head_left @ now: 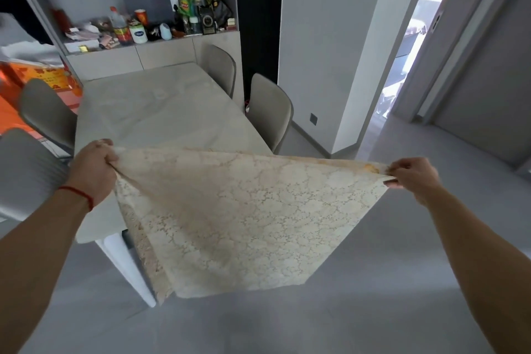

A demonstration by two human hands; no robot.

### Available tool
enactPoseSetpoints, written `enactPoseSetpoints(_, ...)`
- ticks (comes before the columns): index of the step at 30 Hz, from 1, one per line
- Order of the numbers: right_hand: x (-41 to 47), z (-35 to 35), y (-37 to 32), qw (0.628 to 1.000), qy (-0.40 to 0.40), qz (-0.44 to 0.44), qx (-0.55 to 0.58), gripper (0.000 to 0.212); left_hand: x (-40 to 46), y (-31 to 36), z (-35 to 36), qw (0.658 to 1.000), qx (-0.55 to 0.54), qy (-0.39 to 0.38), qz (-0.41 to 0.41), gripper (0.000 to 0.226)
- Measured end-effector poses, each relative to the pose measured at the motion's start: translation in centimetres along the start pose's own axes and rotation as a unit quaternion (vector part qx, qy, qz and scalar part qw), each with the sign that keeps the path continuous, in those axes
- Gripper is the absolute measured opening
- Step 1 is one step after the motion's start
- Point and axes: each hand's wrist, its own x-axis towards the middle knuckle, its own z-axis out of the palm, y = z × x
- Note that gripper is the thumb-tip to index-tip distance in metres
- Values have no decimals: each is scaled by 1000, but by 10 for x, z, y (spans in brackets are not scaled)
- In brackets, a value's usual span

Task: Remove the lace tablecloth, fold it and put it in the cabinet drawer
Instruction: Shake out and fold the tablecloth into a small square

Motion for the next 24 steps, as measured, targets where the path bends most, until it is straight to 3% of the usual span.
enactPoseSetpoints(4,7,-13,-16,999,25,-23,-31,22,2,18,15,999,-32,-2,6,30)
enactPoseSetpoints(6,9,-20,-22,998,47,-31,-21,17,2,18,12,999,25,-26,32,14)
enactPoseSetpoints(8,10,-27,-28,996,76,-34,12,14,3,15,4,995,59,-3,79,28)
enactPoseSetpoints(10,10,-34,-33,993,97,-43,47,11,4,12,-4,994,72,30,74,38)
enactPoseSetpoints(16,5,-51,-60,985,116,-95,81,13,9,15,-6,975,188,64,95,25)
enactPoseSetpoints(24,5,-69,-73,980,127,-124,90,14,23,23,-1,955,275,-2,112,23)
